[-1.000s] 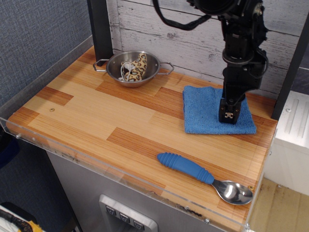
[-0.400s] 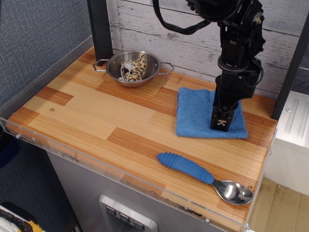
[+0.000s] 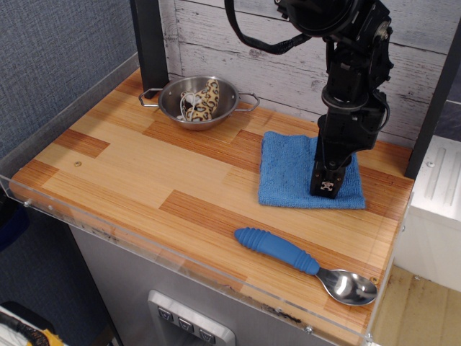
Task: Move the towel to top right of corner
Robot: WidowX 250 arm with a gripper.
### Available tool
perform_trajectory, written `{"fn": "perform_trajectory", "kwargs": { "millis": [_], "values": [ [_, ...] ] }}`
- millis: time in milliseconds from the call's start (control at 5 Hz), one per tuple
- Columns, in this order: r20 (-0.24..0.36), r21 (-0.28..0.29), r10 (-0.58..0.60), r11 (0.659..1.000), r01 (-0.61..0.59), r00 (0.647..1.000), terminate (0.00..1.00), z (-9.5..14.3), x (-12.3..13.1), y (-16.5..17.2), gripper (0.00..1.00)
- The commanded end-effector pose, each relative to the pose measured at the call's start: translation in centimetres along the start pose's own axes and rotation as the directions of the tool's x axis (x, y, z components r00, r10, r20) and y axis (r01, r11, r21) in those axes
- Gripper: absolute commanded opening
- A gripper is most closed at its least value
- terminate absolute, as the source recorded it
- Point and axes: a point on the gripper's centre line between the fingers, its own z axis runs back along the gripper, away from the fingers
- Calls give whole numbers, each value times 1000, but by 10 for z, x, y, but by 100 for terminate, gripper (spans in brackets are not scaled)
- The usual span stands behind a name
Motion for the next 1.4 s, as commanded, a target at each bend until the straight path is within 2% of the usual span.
{"fn": "perform_trajectory", "kwargs": {
  "millis": [0,400,600,800,1000,1200],
  "values": [
    [-6,91,85,992,-84,996,0,23,-26,-9,100],
    [-64,102,176,980,-169,982,0,29,-66,-10,100],
    [-59,131,230,966,-221,971,0,31,-85,-11,100],
    [-71,131,275,955,-265,959,0,26,-102,-19,100],
    [-83,100,292,954,-284,953,0,14,-106,-30,100],
    [-87,88,301,952,-293,950,0,11,-109,-32,100]
  ]
}}
